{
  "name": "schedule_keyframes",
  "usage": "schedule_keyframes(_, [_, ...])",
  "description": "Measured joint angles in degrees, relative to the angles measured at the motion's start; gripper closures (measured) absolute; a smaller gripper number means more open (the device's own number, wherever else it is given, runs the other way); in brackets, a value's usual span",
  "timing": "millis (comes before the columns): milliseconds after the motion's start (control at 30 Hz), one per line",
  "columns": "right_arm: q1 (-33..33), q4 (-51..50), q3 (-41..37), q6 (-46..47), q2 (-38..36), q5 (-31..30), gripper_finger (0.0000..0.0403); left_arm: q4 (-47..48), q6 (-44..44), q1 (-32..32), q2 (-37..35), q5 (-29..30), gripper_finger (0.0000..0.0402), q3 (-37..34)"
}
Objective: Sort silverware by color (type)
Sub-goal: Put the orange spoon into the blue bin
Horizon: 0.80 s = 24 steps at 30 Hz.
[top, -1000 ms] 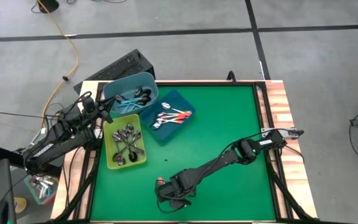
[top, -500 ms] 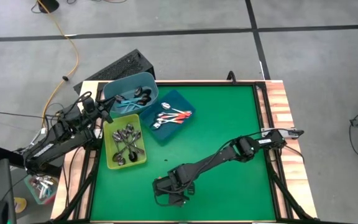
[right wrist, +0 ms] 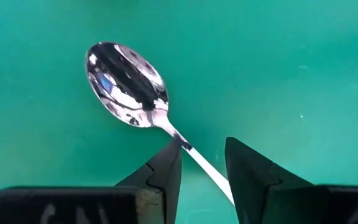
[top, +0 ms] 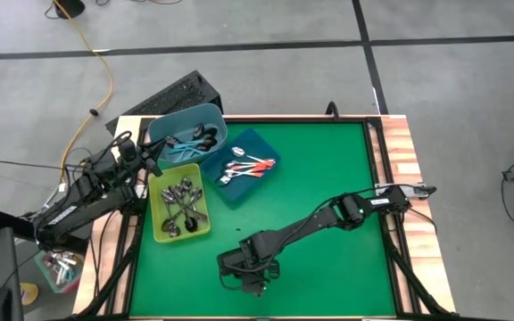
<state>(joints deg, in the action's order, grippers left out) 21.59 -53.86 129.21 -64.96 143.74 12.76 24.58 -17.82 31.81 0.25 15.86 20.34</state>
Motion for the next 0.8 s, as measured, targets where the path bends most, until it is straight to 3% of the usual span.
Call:
schedule_keyframes(267, [-0.1,1.2,0.0,0.2,1.5,2.8,0.0277,0.0,0.0,0.0,0.0,0.0,0.0372,0.0])
schedule_keyframes(533, [-0.4,2.9,0.0,0.6,1.9,1.0,0.0347,0.1,0.0,0.0,0.0,0.0,0.0372,0.0])
schedule_keyframes(800, [-1.1,0.5,0.0,7.2,1.9,0.4,0.0378,0.2,-0.1,0.0,0.0,0.0,0.0372,0.0])
